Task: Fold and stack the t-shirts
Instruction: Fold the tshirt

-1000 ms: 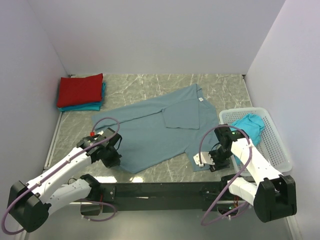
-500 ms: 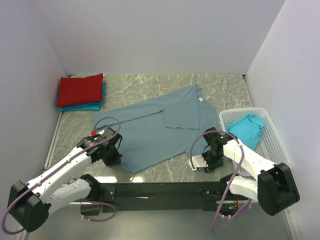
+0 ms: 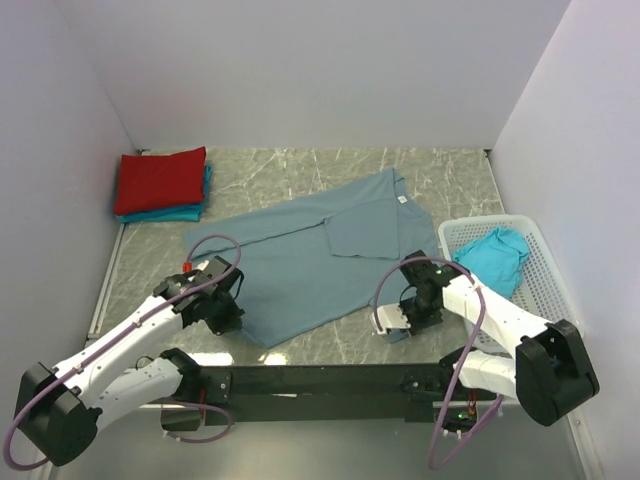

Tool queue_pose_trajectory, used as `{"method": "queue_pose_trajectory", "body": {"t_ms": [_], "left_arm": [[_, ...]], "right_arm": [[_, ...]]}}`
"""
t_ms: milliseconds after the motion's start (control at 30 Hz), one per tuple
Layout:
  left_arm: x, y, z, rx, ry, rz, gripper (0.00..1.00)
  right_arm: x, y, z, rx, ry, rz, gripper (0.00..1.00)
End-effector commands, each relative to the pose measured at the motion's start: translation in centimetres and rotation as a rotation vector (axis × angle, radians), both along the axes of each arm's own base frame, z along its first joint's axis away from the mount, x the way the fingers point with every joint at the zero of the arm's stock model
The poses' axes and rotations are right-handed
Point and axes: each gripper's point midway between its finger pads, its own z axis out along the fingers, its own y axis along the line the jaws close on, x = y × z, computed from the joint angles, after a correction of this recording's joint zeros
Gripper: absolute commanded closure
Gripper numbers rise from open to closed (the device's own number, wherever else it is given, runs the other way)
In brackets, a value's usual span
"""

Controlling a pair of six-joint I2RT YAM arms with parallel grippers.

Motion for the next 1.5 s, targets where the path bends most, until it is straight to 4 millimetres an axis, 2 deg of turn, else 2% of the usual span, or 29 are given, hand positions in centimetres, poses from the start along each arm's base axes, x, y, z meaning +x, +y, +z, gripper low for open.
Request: {"method": "queue_pose_trajectory", "body": {"t_ms": [0,33,100,133,200,233,267,333,400,467,500,567,633,700,733,833,1033,1467], "left_arm": [[0.5,-0.3,0.3,-0.016,-0.023,-0.015,1.0],[0.5,-0.3,0.3,-0.014,-0.022,-0.013,1.0],[0.7,-0.3,0.4,-0.011,-0.025,-0.018,1.0],[0.7,-0.3,0.3,-0.007,-0.022,-0.016,1.0],[0.8,-0.2,0.4,-0.006,-0.023,-0.014,1.0],[0.8,-0.2,0.4,-0.006,-0.025,-0.012,1.0],[0.8,-0.2,0.4,-0.006,-0.025,-0.009,1.0],[0.7,0.0,0.5,-0.007,-0.026,-0.001,1.0],[0.7,0.0,0.6,-0.013,-0.034,0.003,1.0],[0.8,-0.1,0.7,-0.021,-0.04,0.007,1.0],[0.8,-0.2,0.7,-0.027,-0.041,0.004,1.0],[1.1,-0.4,0.8,-0.037,-0.046,0.0,1.0],[1.1,-0.6,0.7,-0.037,-0.039,-0.013,1.0],[1.3,-0.7,0.6,-0.034,-0.038,-0.022,1.0],[1.3,-0.7,0.6,-0.032,-0.037,-0.025,1.0],[1.5,-0.7,0.6,-0.031,-0.039,-0.023,1.0],[1.0,-0.5,0.5,-0.035,-0.038,-0.009,1.0],[1.0,-0.5,0.3,-0.043,-0.033,-0.008,1.0]], "right_arm": [[3.1,2.8,4.4,0.089,-0.11,-0.013,1.0],[4.4,4.0,5.6,0.113,-0.132,-0.013,1.0],[5.2,6.2,6.3,0.129,-0.143,-0.024,1.0],[7.1,8.1,7.5,0.175,-0.204,-0.036,1.0],[8.4,10.6,7.2,0.189,-0.21,-0.106,0.84],[10.3,13.6,8.6,0.264,-0.289,-0.118,0.72],[11.5,14.2,8.1,0.245,-0.318,-0.233,0.6],[13.4,16.5,9.4,0.289,-0.384,-0.278,0.56],[14.3,17.2,10.7,0.341,-0.403,-0.345,0.55],[14.6,16.4,11.9,0.363,-0.401,-0.368,0.55],[13.9,16.6,12.0,0.386,-0.357,-0.349,0.56],[12.8,14.9,11.7,0.356,-0.309,-0.318,0.57],[10.9,13.5,10.3,0.307,-0.229,-0.247,0.58],[9.8,12.6,9.1,0.278,-0.173,-0.199,0.58],[8.5,12.3,8.1,0.265,-0.11,-0.167,0.58],[7.7,12.3,6.4,0.247,-0.06,-0.101,0.59],[7.9,12.5,3.7,0.201,-0.002,-0.094,0.58],[8.3,12.0,0.9,0.136,0.016,-0.116,0.57]]}}
